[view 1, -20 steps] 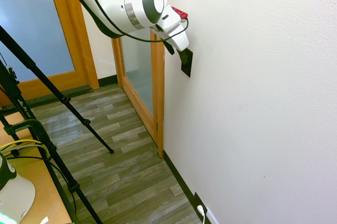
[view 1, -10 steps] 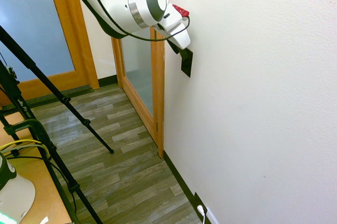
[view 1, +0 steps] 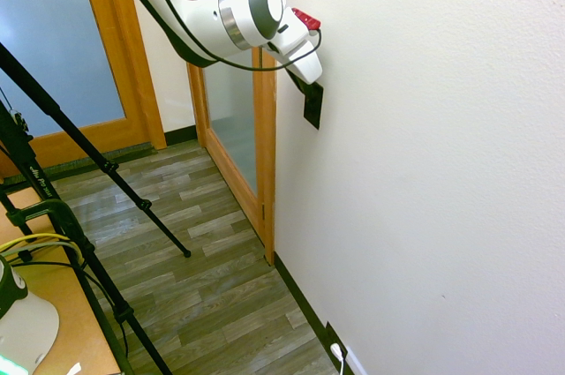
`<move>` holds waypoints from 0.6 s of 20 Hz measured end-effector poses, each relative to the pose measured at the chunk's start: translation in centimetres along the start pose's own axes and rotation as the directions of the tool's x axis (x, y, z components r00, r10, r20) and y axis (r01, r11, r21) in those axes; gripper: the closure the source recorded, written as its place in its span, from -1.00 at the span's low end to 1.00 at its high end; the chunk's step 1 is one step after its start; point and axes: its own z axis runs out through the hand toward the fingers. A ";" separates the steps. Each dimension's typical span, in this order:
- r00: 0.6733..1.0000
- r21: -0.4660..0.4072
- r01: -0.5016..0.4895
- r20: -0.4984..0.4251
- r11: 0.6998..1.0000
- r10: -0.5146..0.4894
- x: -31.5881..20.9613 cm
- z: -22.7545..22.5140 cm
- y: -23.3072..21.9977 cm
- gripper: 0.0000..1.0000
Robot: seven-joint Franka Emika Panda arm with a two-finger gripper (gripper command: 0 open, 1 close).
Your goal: Turn off the light
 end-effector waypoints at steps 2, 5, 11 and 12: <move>1.000 0.000 -0.008 -0.002 1.000 0.008 0.3 0.0 0.0 1.00; 1.000 -0.004 -0.026 -0.002 1.000 0.026 0.8 0.4 0.1 1.00; 1.000 -0.019 -0.025 0.015 1.000 0.025 0.1 1.6 -0.3 1.00; 0.999 -0.026 -0.028 0.014 0.999 0.028 0.1 1.7 -0.4 1.00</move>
